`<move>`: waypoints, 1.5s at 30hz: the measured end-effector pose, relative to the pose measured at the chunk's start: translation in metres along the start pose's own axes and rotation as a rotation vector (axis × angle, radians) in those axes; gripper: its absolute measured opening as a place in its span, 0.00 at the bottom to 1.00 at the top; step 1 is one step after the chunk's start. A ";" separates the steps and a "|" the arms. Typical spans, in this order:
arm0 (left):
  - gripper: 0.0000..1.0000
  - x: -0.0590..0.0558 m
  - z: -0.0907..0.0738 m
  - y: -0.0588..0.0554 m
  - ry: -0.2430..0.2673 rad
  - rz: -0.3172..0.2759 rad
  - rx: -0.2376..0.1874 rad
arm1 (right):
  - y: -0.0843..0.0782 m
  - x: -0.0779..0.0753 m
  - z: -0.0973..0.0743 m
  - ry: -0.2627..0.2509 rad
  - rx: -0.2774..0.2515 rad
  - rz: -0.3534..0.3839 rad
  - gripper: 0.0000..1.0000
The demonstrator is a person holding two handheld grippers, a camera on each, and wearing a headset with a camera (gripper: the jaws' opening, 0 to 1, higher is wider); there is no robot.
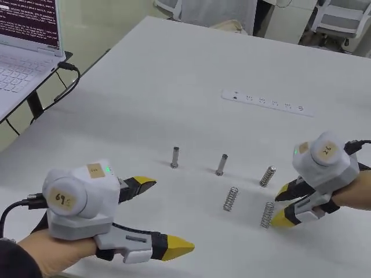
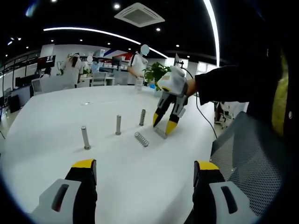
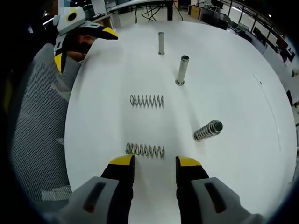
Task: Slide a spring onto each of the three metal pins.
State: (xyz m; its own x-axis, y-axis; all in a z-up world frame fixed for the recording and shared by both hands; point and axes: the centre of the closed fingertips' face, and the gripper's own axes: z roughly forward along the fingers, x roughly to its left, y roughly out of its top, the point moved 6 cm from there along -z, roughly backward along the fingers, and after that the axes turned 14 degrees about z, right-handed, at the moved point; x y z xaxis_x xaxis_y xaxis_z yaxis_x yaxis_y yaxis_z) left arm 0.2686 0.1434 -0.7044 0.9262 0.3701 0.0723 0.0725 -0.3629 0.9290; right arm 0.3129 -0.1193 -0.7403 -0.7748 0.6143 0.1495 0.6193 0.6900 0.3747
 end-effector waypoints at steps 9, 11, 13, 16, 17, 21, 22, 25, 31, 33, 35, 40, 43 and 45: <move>0.81 0.001 0.000 0.000 0.003 0.001 0.004 | 0.003 0.007 0.003 0.032 -0.003 -0.022 0.25; 0.81 0.001 -0.001 0.000 0.004 0.001 0.004 | 0.003 0.009 0.003 0.050 0.007 -0.001 0.21; 0.80 0.001 0.000 0.000 0.003 0.003 0.005 | 0.001 0.012 0.003 0.069 0.016 0.006 0.13; 0.80 0.001 0.000 -0.001 0.003 0.004 0.005 | -0.001 0.019 0.003 0.118 0.039 0.053 0.05; 0.80 0.001 0.000 -0.001 0.003 0.004 0.005 | -0.001 0.019 0.003 0.116 0.036 0.047 0.05; 0.79 0.001 -0.001 -0.001 0.003 0.003 0.005 | 0.002 0.023 0.002 0.119 0.012 0.025 0.14; 0.79 0.001 -0.001 0.000 0.002 0.003 0.005 | 0.003 0.024 0.002 0.126 0.008 0.017 0.18; 0.79 0.000 -0.001 0.000 0.001 0.003 0.004 | 0.003 0.022 0.002 0.093 0.014 -0.056 0.21; 0.78 0.000 -0.003 0.000 0.002 0.003 0.005 | 0.003 0.030 0.005 0.113 0.010 -0.111 0.21; 0.77 -0.001 -0.003 0.000 0.003 0.004 0.005 | 0.002 0.029 0.008 0.100 0.024 -0.137 0.19; 0.77 -0.001 -0.003 0.001 0.004 0.002 0.004 | 0.000 0.029 0.008 0.097 0.033 -0.137 0.19; 0.76 -0.001 -0.004 0.001 0.002 0.004 0.004 | -0.001 0.031 0.008 0.102 0.046 -0.145 0.12; 0.76 -0.001 -0.004 0.002 0.002 0.005 0.004 | -0.001 0.031 0.008 0.100 0.046 -0.150 0.12; 0.75 -0.002 -0.004 0.002 0.000 0.008 0.005 | -0.001 0.031 0.009 0.096 0.048 -0.158 0.12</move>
State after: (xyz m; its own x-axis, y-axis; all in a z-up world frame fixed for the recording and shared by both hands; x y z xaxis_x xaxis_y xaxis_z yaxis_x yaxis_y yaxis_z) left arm 0.2657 0.1457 -0.7015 0.9267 0.3674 0.0795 0.0672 -0.3700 0.9266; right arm 0.2894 -0.0974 -0.7438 -0.8701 0.4588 0.1798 0.4924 0.7941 0.3564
